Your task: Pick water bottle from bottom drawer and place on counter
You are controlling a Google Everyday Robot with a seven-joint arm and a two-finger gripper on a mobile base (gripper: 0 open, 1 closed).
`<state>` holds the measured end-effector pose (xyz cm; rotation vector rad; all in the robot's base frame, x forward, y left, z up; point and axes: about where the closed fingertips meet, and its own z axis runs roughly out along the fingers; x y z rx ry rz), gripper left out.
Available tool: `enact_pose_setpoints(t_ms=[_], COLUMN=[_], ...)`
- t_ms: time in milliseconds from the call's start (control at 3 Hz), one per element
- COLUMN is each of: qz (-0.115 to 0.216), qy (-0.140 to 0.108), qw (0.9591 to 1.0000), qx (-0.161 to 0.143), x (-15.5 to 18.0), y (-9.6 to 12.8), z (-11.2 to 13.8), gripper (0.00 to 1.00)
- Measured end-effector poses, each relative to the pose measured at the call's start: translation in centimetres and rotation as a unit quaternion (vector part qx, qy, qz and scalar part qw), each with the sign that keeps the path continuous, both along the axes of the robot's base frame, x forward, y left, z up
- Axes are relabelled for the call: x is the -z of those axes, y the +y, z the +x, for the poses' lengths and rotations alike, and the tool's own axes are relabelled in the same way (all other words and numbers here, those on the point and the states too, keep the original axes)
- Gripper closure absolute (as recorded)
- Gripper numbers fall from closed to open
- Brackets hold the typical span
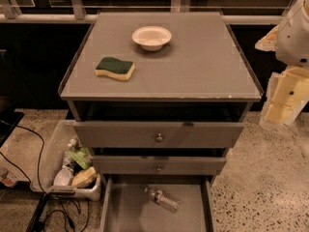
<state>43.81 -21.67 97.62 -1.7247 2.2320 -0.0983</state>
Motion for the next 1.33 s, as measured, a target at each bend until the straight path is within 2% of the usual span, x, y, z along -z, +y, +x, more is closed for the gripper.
enact_pose_setpoints(t_ms=[333, 667, 1000, 1333], qz=[0.0, 0.011, 0.052, 0.105], qy=[0.0, 0.017, 0.04, 0.039], qw=[1.0, 0.9998, 0.9978, 0.9936], qx=[0.0, 0.007, 0.012, 0.012], x=[0.0, 2.1, 6.6, 10.9], y=[0.0, -0.2, -0.4, -0.5], z=[0.0, -0.3, -0.7, -1.3], gripper=[0.0, 0.0, 0.0, 0.0])
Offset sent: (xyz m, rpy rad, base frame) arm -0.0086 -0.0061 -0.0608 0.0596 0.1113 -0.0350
